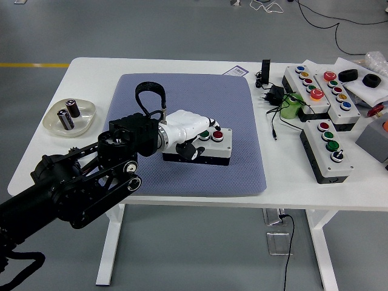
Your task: Pick up the button,place it on the desk,press the button,press the button
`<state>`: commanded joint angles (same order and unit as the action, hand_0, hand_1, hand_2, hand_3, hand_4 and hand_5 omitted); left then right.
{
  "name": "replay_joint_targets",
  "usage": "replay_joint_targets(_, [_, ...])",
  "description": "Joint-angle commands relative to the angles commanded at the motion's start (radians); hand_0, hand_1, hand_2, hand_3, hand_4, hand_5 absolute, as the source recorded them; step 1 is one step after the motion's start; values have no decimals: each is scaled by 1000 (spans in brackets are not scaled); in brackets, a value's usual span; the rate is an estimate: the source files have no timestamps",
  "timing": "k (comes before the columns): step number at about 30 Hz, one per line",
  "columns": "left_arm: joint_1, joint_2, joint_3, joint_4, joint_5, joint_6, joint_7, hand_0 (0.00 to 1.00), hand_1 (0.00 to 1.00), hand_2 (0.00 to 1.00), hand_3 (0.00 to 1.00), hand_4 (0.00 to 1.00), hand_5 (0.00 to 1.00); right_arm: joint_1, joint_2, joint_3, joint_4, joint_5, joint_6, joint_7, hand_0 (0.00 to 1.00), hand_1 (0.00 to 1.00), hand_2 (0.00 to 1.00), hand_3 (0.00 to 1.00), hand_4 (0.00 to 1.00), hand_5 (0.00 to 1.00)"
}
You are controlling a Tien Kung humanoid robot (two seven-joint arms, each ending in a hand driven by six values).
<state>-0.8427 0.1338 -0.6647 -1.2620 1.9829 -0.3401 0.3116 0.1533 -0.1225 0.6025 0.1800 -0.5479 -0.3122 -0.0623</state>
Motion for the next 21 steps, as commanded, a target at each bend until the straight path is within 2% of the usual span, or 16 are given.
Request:
replay_joint_targets(10, [10,-13,8,37,-8,4,2,15,2,53,846,528,2,-3,-1,-3,0,0,0,0,656,574,609,649,281,282])
replay_joint_targets(21, [2,-10,10,17,18,-18,6,14,2,50,837,506,2,-5,-1,-2,0,1,0,0,656,574,609,648,280,281])
